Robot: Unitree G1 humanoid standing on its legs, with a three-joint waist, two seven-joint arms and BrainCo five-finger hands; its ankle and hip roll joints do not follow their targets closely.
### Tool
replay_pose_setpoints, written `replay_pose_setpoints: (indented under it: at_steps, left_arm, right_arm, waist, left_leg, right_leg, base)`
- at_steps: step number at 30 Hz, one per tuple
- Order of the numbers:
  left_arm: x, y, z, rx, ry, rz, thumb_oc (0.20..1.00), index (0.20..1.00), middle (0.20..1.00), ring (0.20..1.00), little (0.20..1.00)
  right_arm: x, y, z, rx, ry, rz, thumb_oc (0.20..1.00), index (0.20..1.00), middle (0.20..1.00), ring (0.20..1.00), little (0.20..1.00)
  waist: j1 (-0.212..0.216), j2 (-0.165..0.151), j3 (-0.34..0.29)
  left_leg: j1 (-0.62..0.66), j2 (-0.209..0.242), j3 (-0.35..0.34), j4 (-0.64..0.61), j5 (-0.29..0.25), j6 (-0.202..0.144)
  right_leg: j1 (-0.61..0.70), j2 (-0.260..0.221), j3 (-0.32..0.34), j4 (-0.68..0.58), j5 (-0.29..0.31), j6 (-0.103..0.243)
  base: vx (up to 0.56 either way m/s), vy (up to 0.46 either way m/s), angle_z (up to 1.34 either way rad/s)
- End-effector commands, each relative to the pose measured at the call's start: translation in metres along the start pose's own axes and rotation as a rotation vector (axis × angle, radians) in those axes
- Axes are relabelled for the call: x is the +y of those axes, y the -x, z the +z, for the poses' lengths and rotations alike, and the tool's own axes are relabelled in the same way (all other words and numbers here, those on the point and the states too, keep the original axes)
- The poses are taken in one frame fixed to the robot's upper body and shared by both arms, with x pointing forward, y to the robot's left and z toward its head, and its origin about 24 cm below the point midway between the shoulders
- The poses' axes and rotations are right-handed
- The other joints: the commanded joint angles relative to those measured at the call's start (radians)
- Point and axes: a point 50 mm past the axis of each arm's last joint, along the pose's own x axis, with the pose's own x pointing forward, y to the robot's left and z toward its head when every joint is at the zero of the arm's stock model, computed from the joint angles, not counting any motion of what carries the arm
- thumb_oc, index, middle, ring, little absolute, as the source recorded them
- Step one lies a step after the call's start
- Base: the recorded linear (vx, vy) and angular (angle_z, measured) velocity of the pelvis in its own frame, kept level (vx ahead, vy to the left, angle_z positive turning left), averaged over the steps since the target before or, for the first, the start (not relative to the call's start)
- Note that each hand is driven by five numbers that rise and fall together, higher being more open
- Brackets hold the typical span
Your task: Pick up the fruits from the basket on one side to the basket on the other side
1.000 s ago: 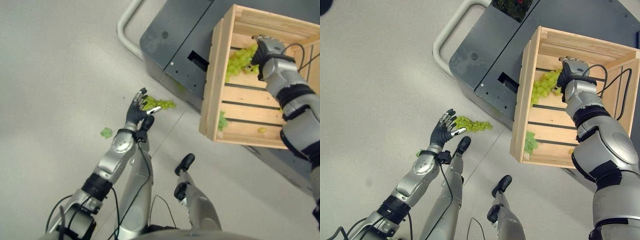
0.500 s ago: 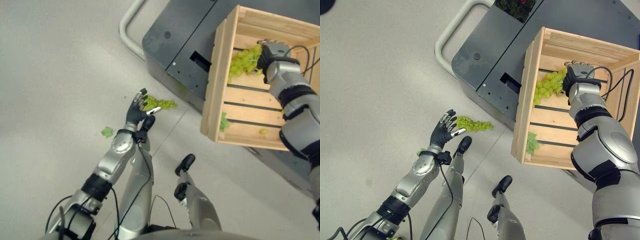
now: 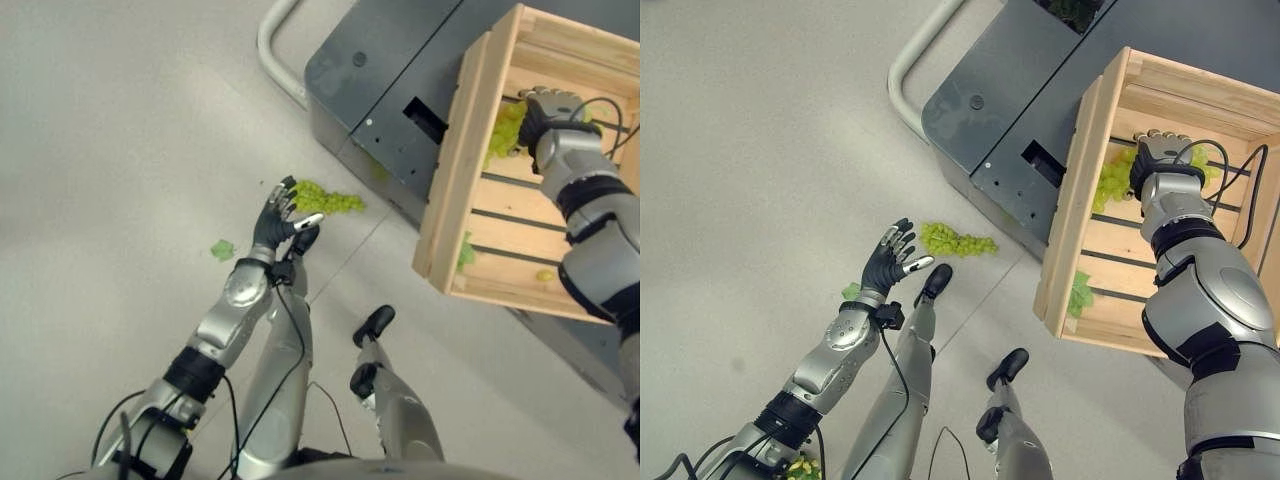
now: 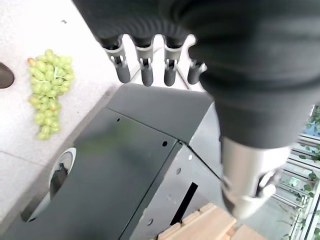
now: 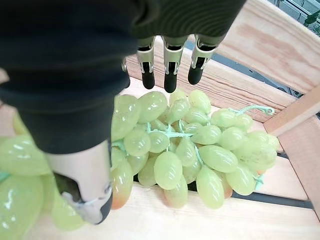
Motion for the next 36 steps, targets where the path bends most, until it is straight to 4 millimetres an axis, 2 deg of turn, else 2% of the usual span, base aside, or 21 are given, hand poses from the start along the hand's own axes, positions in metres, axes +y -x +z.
replay_pose_setpoints:
  at_steps: [1,11,14,15,18,27,28,29,30,31,32,36]
  left_arm:
    - [-0.014,0.005,0.02,-0.119,0.067,-0.066,1.0,1.0,1.0,1.0,1.0]
    - [-0.022,0.004,0.023,-0.13,0.084,-0.09,1.0,1.0,1.0,1.0,1.0]
    - [-0.023,0.003,0.023,-0.131,0.076,-0.1,1.0,1.0,1.0,1.0,1.0]
    - [-0.023,0.003,0.023,-0.131,0.076,-0.1,1.0,1.0,1.0,1.0,1.0]
    - [-0.022,0.002,0.025,-0.14,0.082,-0.09,1.0,1.0,1.0,1.0,1.0]
    - [-0.027,0.0,0.025,-0.137,0.091,-0.104,1.0,1.0,1.0,1.0,1.0]
    - [-0.027,0.0,0.025,-0.136,0.093,-0.105,1.0,1.0,1.0,1.0,1.0]
    - [-0.028,0.0,0.024,-0.133,0.092,-0.108,1.0,1.0,1.0,1.0,1.0]
    - [-0.028,0.0,0.024,-0.133,0.092,-0.108,1.0,1.0,1.0,1.0,1.0]
    - [-0.029,0.0,0.022,-0.126,0.095,-0.11,1.0,1.0,1.0,1.0,1.0]
    - [-0.029,0.0,0.021,-0.121,0.095,-0.109,1.0,1.0,1.0,1.0,1.0]
    - [-0.029,-0.001,0.02,-0.115,0.106,-0.099,1.0,1.0,1.0,1.0,1.0]
  right_arm:
    - [-0.022,-0.002,-0.027,0.091,0.071,-0.07,1.0,1.0,1.0,1.0,1.0]
    - [-0.011,-0.001,-0.025,0.093,0.13,-0.049,1.0,1.0,1.0,1.0,1.0]
    - [0.005,0.001,-0.024,0.074,0.263,0.0,1.0,1.0,1.0,1.0,1.0]
    - [0.005,0.001,-0.024,0.074,0.263,0.0,1.0,1.0,1.0,1.0,1.0]
    - [0.026,0.005,-0.024,0.059,0.328,0.063,1.0,1.0,1.0,1.0,1.0]
    - [0.071,0.019,-0.051,0.123,0.455,0.199,1.0,1.0,1.0,1.0,1.0]
    - [0.075,0.02,-0.052,0.124,0.458,0.21,0.934,0.934,0.934,0.934,0.934]
    - [0.08,0.022,-0.054,0.122,0.478,0.224,0.664,0.664,0.664,0.664,0.664]
    - [0.08,0.022,-0.054,0.122,0.478,0.224,0.555,0.555,0.555,0.555,0.555]
    - [0.09,0.026,-0.055,0.118,0.488,0.251,0.341,0.341,0.341,0.341,0.341]
    - [0.094,0.027,-0.053,0.108,0.499,0.26,0.2,0.2,0.2,0.2,0.2]
    - [0.11,0.033,-0.047,0.088,0.45,0.284,0.2,0.2,0.2,0.2,0.2]
  waist:
    - [-0.001,0.022,-0.008]
    - [0.013,0.042,-0.008]
    - [0.013,0.05,-0.008]
    - [0.013,0.05,-0.008]
    - [0.011,0.057,-0.008]
    - [0.01,0.071,-0.008]
    - [0.009,0.073,-0.008]
    - [0.009,0.075,-0.008]
    - [0.009,0.075,-0.008]
    - [0.005,0.079,-0.008]
    - [0.003,0.08,-0.008]
    - [-0.006,0.084,-0.008]
  left_leg:
    - [0.011,-0.03,0.099,0.035,-0.095,-0.022]
    - [-0.024,-0.044,0.089,0.041,-0.09,-0.021]
    - [-0.041,-0.051,0.079,0.047,-0.087,-0.022]
    - [-0.041,-0.051,0.079,0.047,-0.087,-0.022]
    - [-0.047,-0.064,0.075,0.05,-0.088,-0.021]
    - [-0.045,-0.064,0.07,0.047,-0.085,-0.018]
    - [-0.043,-0.064,0.07,0.047,-0.085,-0.018]
    - [-0.042,-0.064,0.069,0.046,-0.084,-0.018]
    - [-0.042,-0.064,0.069,0.046,-0.084,-0.018]
    - [-0.039,-0.063,0.07,0.046,-0.083,-0.017]
    - [-0.037,-0.062,0.069,0.045,-0.083,-0.017]
    - [-0.028,-0.058,0.073,0.045,-0.082,-0.015]
  right_leg:
    - [0.028,-0.008,0.008,0.122,-0.162,0.016]
    - [0.011,-0.007,-0.008,0.12,-0.165,0.015]
    - [-0.005,-0.006,-0.004,0.135,-0.174,0.011]
    - [-0.005,-0.006,-0.004,0.135,-0.174,0.011]
    - [0.006,-0.01,-0.006,0.13,-0.176,0.014]
    - [0.005,-0.01,-0.019,0.14,-0.192,0.009]
    - [0.005,-0.01,-0.02,0.141,-0.193,0.009]
    - [0.005,-0.011,-0.019,0.141,-0.194,0.008]
    - [0.005,-0.011,-0.019,0.141,-0.194,0.008]
    - [0.004,-0.012,-0.018,0.144,-0.195,0.007]
    - [0.006,-0.013,-0.016,0.144,-0.197,0.007]
    - [0.01,-0.016,-0.011,0.146,-0.197,0.006]
  base:
    - [0.01,0.003,0.03]
    - [0.0,0.0,0.08]
    - [0.01,-0.004,0.11]
    - [0.01,-0.014,0.1]
    - [0.0,-0.008,0.11]
    - [0.0,-0.001,0.08]
    - [-0.02,0.005,0.1]
    - [-0.01,0.003,0.05]
    - [0.0,0.0,0.0]
    - [0.0,0.0,0.0]
    - [0.0,0.0,0.0]
    - [-0.02,0.009,0.0]
